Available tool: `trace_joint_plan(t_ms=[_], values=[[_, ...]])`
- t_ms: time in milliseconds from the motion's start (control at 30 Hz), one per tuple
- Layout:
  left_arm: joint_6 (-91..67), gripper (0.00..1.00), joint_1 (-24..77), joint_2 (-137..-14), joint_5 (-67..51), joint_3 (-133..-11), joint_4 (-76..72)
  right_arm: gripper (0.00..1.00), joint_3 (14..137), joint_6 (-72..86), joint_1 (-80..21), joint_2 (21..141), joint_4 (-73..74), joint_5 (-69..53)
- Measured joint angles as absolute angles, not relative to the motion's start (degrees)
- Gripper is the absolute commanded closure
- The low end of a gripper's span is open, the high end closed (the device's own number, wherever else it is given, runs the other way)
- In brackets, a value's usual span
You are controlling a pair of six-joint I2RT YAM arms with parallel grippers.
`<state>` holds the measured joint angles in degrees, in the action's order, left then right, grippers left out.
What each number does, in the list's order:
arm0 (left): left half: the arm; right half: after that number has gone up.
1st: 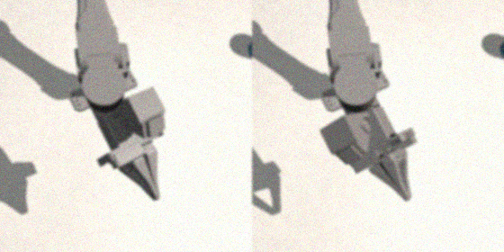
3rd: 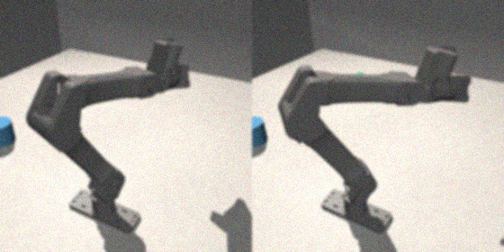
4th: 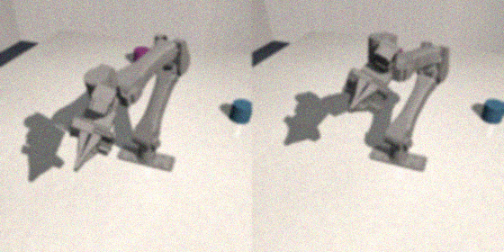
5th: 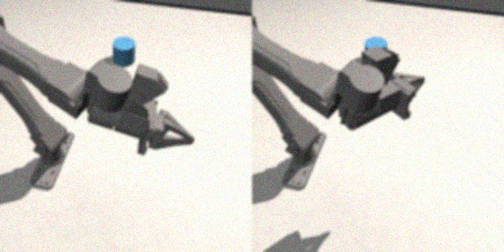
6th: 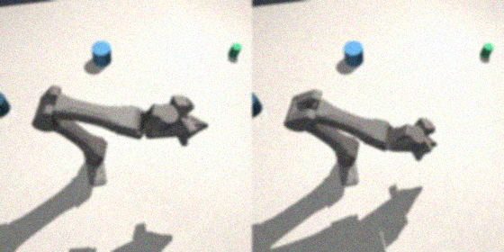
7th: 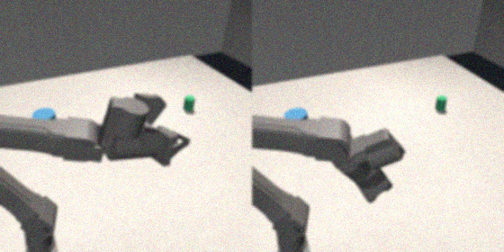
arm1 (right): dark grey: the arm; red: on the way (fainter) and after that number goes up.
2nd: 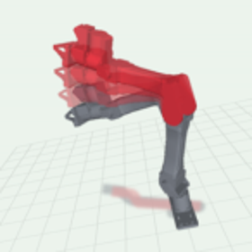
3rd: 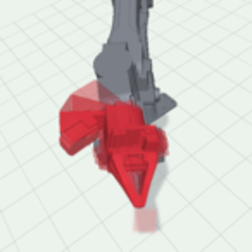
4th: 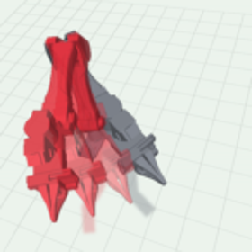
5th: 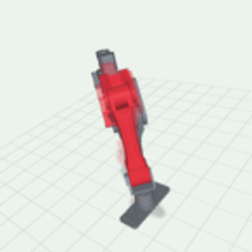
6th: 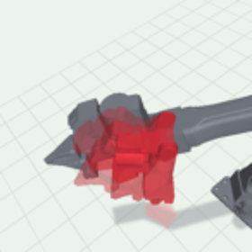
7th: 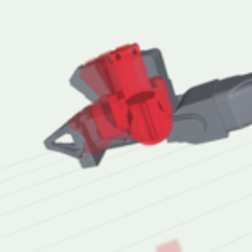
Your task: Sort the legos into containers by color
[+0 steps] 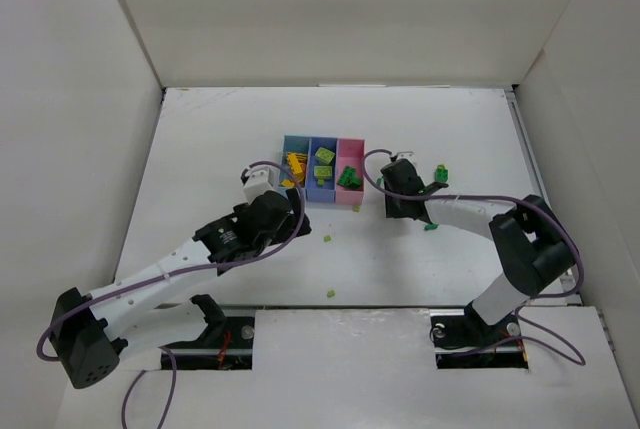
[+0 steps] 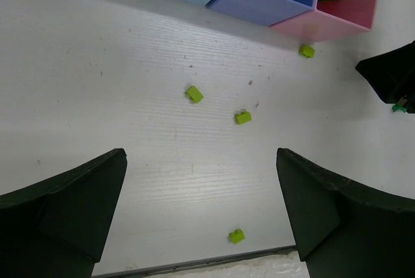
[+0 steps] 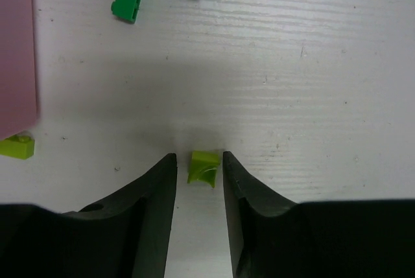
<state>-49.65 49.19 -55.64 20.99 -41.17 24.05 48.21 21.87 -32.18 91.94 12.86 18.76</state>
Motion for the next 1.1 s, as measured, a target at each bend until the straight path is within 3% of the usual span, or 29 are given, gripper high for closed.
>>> trace_joint_plan(t_ms=[167,500,700,900,1100], values=[[-50.09,0.00,49.19,-55.64,21.04,-41.17,24.49,0.65,48.23,21.89,-32.18,92.03,12.40,18.35],[-51.09,0.00,49.19,-55.61,21.19,-41.17,25.26,0.80,48.23,21.89,-32.18,91.98,12.32,18.13],[-51.40,0.00,49.19,-55.00,21.19,-41.15,25.63,0.80,48.82,19.18,-33.15,85.80,13.69,17.17],[-51.86,0.00,49.19,-54.65,21.21,-40.42,25.56,0.81,58.08,13.47,-37.91,80.53,12.99,15.09],[-53.10,0.00,49.19,-55.07,21.19,-39.46,25.56,0.81,69.78,8.73,-42.04,88.68,11.07,12.14]])
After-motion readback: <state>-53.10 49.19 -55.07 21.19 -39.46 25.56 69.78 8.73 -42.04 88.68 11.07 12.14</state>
